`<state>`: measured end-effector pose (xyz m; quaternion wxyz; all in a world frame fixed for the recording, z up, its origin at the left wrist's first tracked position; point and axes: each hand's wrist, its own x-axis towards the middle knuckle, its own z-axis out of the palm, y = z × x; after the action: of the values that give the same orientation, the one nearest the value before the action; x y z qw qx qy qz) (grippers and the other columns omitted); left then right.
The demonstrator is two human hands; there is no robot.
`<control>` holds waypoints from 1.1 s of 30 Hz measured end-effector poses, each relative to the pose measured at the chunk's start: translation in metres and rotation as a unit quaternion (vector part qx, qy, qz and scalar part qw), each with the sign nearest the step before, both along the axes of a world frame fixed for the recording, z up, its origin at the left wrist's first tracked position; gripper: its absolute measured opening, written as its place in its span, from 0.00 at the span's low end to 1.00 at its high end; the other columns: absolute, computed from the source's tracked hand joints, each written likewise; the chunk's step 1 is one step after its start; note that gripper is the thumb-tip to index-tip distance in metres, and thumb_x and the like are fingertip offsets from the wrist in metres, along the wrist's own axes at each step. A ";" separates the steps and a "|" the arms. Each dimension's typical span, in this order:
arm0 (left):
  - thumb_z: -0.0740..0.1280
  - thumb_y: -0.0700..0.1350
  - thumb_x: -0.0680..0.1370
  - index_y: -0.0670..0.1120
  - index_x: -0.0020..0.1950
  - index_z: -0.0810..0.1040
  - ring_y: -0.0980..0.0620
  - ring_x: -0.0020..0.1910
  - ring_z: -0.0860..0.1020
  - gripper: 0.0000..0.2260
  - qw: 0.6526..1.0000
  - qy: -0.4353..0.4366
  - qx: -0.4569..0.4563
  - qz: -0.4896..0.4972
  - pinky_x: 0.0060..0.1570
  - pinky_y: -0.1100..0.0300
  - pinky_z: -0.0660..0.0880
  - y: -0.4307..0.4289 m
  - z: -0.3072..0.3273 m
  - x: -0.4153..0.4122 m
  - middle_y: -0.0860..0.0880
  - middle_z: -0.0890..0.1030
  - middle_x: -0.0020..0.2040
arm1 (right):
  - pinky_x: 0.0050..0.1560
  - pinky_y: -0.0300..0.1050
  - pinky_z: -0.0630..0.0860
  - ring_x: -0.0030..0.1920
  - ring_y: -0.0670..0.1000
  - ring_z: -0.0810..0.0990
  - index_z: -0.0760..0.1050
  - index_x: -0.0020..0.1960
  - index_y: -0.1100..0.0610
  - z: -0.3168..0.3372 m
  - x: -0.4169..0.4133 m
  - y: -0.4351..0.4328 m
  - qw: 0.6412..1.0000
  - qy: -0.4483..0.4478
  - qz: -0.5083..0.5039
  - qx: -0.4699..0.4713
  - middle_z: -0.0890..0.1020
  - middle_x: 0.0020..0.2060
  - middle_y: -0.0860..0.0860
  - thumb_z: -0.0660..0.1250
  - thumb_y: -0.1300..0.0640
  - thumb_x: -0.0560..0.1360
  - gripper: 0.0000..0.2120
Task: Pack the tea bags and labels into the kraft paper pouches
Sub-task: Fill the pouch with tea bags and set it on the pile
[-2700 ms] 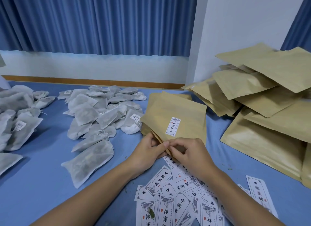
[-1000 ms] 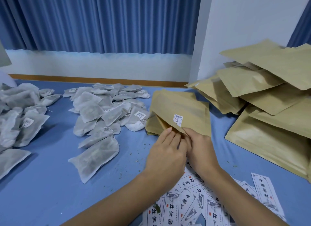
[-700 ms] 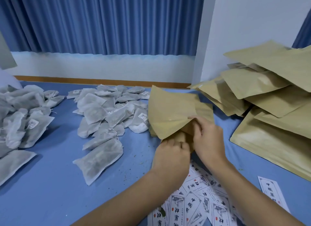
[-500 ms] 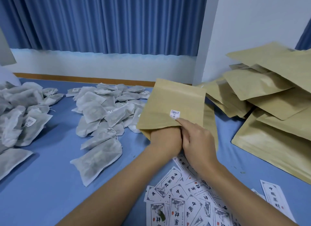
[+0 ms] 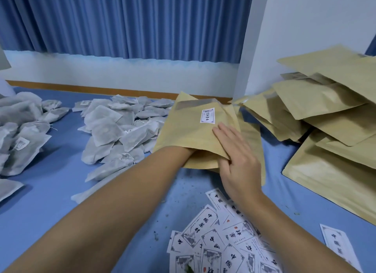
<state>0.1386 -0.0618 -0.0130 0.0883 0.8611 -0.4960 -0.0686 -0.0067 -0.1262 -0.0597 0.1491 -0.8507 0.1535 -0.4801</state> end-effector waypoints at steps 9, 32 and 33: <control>0.50 0.48 0.86 0.44 0.58 0.78 0.40 0.59 0.76 0.17 0.950 -0.223 -0.145 -0.163 0.63 0.47 0.67 0.019 -0.045 -0.051 0.41 0.80 0.57 | 0.49 0.34 0.74 0.46 0.40 0.80 0.83 0.60 0.44 -0.005 -0.005 -0.012 0.955 -0.078 -0.011 0.286 0.85 0.44 0.43 0.60 0.61 0.80 0.18; 0.83 0.52 0.64 0.44 0.46 0.79 0.51 0.54 0.75 0.20 0.957 0.191 -0.156 -0.156 0.59 0.50 0.73 0.059 -0.045 -0.054 0.50 0.77 0.53 | 0.65 0.53 0.74 0.67 0.55 0.77 0.76 0.70 0.56 -0.006 -0.008 0.009 0.992 0.040 -0.001 0.120 0.78 0.68 0.51 0.60 0.69 0.78 0.23; 0.83 0.52 0.64 0.44 0.45 0.77 0.53 0.50 0.75 0.20 0.959 0.189 -0.153 -0.146 0.54 0.53 0.74 0.059 -0.045 -0.054 0.51 0.77 0.49 | 0.65 0.53 0.74 0.67 0.55 0.77 0.76 0.70 0.56 -0.007 -0.008 0.009 0.992 0.038 -0.002 0.118 0.78 0.68 0.51 0.60 0.69 0.78 0.23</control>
<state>0.0849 -0.0027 -0.0580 0.3006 0.7268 -0.5949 -0.1657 -0.0147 -0.1175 -0.0664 0.2412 -0.8444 0.2162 -0.4267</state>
